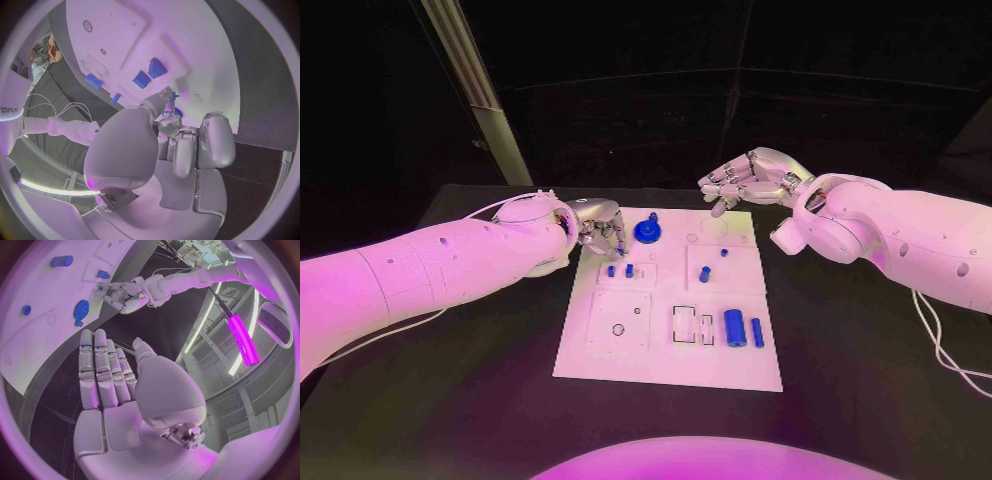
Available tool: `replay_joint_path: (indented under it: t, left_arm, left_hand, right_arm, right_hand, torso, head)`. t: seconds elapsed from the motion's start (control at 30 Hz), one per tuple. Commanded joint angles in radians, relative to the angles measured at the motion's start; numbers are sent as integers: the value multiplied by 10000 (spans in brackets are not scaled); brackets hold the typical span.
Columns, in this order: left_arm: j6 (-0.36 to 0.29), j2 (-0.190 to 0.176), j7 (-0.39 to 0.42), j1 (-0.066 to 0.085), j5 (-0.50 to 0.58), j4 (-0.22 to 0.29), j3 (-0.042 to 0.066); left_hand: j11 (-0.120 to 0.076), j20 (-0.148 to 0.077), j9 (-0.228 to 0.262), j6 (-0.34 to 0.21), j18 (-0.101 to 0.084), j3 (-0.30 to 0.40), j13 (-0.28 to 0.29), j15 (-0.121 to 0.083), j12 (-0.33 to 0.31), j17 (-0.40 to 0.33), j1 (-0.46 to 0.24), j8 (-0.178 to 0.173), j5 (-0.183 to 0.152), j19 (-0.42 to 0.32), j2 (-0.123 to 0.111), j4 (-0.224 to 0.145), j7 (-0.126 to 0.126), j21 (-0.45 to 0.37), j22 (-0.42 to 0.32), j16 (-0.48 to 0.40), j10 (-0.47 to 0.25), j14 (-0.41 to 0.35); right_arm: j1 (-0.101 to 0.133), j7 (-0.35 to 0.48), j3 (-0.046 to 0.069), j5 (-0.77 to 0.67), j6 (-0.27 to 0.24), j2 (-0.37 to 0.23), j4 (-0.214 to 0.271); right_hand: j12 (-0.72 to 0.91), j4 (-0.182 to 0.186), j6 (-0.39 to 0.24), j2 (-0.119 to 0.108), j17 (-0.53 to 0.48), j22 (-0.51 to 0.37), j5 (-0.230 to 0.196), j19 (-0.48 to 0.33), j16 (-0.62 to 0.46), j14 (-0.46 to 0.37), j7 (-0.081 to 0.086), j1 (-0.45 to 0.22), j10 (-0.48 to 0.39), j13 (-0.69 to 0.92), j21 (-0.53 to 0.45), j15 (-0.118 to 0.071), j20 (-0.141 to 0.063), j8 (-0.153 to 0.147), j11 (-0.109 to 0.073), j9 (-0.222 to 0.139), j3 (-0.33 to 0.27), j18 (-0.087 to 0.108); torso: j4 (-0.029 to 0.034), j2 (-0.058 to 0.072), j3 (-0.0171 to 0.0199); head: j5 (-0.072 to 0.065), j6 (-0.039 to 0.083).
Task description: Assemble the parts on the task board
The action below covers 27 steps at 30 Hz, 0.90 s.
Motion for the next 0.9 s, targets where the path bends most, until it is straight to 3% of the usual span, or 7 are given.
replay_joint_path:
  t: [0.03, 0.47, 0.9]
  left_arm:
    - [-143, 3, -2, 15, -71, 41, 1]
    - [-514, 22, 39, 12, -71, 85, 1]
    - [-260, 77, 53, 12, -69, 101, 1]
  left_hand:
    - [-23, -48, 12, -22, -145, -18, -5, -59, -56, 2495, -110, 40, 14, 147, 17, 57, -19, -68, 622, 20, -46, 986]
    - [-25, -49, 11, -11, -142, -12, -6, -62, -62, 2486, -148, 52, 12, 144, 36, 88, -23, -84, 616, 17, -44, 984]
    - [-28, -50, 6, -16, -144, -29, -27, -64, -77, 2463, -198, 55, 9, 148, 8, 113, -27, -74, 626, 9, -55, 978]
  right_arm:
    - [19, 107, 6, 5, -50, 2, 13]
    - [19, 112, 6, 5, -44, 10, 15]
    - [20, 108, 6, 5, -50, 6, 18]
  right_hand:
    - [69, 65, -40, -9, -16, -3, -35, 50, -25, 9, 29, -72, -72, 1, -57, 74, 6, 49, -4, 3, 21, 128]
    - [69, 65, -40, -9, -16, -3, -35, 50, -25, 9, 29, -72, -72, 1, -57, 74, 6, 49, -4, 3, 21, 128]
    - [69, 65, -40, -9, -16, -3, -35, 50, -25, 9, 29, -72, -72, 1, -57, 74, 6, 49, -4, 3, 21, 128]
  torso:
    - [-1, -2, 1]
    - [-5, 1, 0]
    - [-2, -3, 3]
  head:
    - [-3, 7]
    - [7, 16]
    - [5, -4]
